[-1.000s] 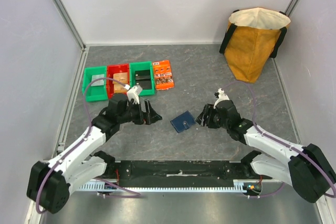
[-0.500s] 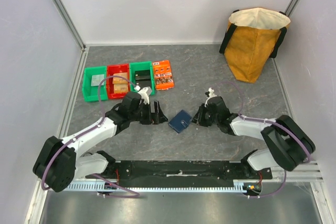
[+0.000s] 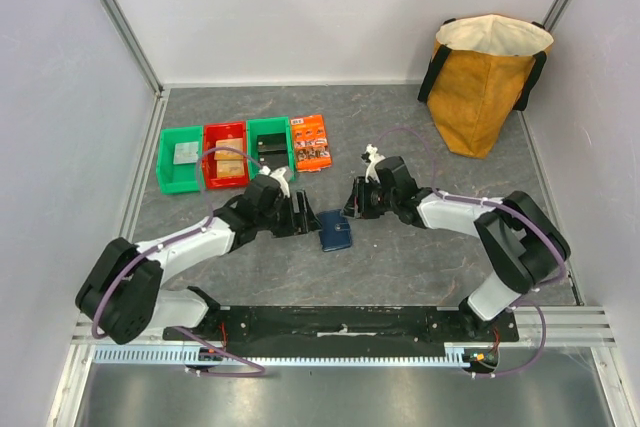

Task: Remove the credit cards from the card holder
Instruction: Move the card holder to the center of the board, then open the card holder at the center of the board.

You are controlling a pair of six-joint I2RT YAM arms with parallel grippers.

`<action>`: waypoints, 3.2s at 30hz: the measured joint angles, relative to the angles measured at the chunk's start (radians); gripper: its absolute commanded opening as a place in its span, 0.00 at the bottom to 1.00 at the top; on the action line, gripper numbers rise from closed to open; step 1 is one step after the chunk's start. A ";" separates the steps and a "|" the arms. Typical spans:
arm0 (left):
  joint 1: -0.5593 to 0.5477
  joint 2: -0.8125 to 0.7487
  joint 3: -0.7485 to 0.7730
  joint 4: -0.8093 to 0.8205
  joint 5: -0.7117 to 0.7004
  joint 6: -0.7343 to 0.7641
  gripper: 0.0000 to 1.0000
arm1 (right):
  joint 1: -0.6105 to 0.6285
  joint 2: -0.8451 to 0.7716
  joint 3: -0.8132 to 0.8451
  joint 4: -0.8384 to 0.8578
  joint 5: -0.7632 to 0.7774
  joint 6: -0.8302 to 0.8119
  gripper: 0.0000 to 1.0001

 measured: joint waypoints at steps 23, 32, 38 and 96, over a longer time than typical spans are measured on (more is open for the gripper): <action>-0.138 0.198 -0.005 0.175 -0.108 -0.212 0.55 | 0.217 -0.108 0.028 -0.233 0.349 -0.107 0.67; -0.153 0.226 -0.010 0.213 -0.142 -0.240 0.37 | 0.280 -0.050 0.079 -0.246 0.434 -0.107 0.56; -0.159 0.236 -0.022 0.242 -0.159 -0.260 0.19 | 0.312 -0.011 0.113 -0.277 0.507 -0.107 0.54; -0.190 0.194 -0.012 0.167 -0.268 -0.272 0.03 | 0.167 -0.280 -0.064 -0.153 0.490 -0.046 0.79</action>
